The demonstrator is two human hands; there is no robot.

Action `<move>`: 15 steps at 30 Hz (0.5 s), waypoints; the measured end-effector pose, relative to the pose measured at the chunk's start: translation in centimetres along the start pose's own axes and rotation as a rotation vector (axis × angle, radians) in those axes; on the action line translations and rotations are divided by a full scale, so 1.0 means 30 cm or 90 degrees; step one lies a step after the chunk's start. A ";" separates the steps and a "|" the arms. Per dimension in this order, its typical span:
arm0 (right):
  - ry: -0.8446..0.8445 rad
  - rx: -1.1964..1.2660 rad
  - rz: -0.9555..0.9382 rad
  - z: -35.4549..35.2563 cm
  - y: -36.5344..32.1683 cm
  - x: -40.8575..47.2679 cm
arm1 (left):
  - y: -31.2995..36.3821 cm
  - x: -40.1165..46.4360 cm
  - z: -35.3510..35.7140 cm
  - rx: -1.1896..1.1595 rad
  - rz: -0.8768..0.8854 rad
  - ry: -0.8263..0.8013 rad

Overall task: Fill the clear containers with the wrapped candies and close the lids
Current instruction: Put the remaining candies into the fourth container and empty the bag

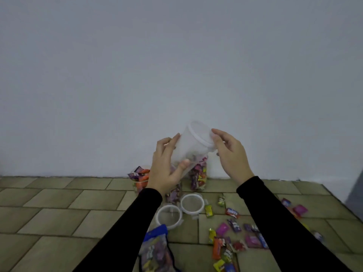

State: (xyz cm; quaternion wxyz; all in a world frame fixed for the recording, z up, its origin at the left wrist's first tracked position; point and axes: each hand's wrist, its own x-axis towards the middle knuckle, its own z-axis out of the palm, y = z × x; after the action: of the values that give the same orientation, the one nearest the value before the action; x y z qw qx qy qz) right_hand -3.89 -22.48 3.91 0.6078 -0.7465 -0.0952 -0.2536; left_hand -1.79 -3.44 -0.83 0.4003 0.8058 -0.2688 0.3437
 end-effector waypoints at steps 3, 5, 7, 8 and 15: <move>0.028 -0.014 0.035 -0.139 0.030 -0.051 | 0.105 -0.040 0.121 -0.056 -0.010 -0.026; 0.045 -0.003 0.071 -0.220 0.045 -0.082 | 0.167 -0.067 0.196 -0.078 -0.027 -0.050; 0.062 0.004 0.103 -0.298 0.058 -0.115 | 0.236 -0.096 0.271 -0.098 -0.052 -0.070; 0.067 0.001 0.117 -0.330 0.067 -0.130 | 0.264 -0.109 0.307 -0.114 -0.065 -0.079; 0.026 -0.057 0.164 -0.553 0.108 -0.252 | 0.433 -0.284 0.525 -0.268 -0.237 -0.105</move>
State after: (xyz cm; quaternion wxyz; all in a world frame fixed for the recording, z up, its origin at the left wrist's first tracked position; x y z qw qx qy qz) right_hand -13.23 -37.85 -0.41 0.6032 -0.7736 0.0252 -0.1928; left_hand -10.94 -22.12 -8.37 0.5917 0.7657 -0.2136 0.1341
